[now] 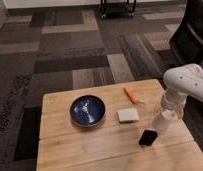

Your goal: Place the ceramic cup over the eraser

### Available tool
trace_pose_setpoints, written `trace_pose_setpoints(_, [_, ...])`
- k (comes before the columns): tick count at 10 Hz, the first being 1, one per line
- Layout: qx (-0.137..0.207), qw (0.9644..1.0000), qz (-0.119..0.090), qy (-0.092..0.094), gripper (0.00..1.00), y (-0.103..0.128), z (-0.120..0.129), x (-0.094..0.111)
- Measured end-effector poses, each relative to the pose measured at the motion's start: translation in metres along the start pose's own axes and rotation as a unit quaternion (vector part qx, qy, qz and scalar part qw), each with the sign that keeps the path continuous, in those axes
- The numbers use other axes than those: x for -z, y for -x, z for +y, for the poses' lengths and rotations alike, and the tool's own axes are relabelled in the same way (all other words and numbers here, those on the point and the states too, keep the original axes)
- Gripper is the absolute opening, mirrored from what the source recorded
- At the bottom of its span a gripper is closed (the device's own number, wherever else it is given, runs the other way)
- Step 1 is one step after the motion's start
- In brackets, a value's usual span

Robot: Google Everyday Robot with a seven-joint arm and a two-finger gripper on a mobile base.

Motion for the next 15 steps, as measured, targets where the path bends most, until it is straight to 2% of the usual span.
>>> trace_pose_setpoints(1, [0.000, 1.0000, 0.001, 0.000, 0.25, 0.000, 0.001, -0.001])
trace_pose_setpoints(2, [-0.008, 0.9999, 0.003, -0.008, 0.10, -0.001, -0.004, -0.001])
trace_pose_setpoints(3, [-0.027, 0.9992, 0.000, -0.029, 0.02, 0.000, -0.019, 0.009])
trace_pose_setpoints(4, [-0.037, 0.9985, -0.006, -0.040, 0.02, 0.001, -0.026, 0.018])
trace_pose_setpoints(5, [-0.053, 0.9970, -0.018, -0.054, 0.02, 0.003, -0.036, 0.036])
trace_pose_setpoints(6, [-0.071, 0.9945, -0.037, -0.067, 0.02, 0.002, -0.044, 0.068])
trace_pose_setpoints(7, [-0.081, 0.9929, -0.050, -0.071, 0.02, 0.000, -0.042, 0.095])
trace_pose_setpoints(8, [-0.090, 0.9916, -0.068, -0.064, 0.02, -0.006, -0.030, 0.132])
trace_pose_setpoints(9, [-0.092, 0.9912, -0.077, -0.056, 0.02, -0.009, -0.023, 0.147])
trace_pose_setpoints(11, [-0.095, 0.9906, -0.086, -0.047, 0.02, -0.013, -0.017, 0.161])
trace_pose_setpoints(15, [-0.094, 0.9907, -0.086, -0.047, 0.02, -0.013, -0.016, 0.161])
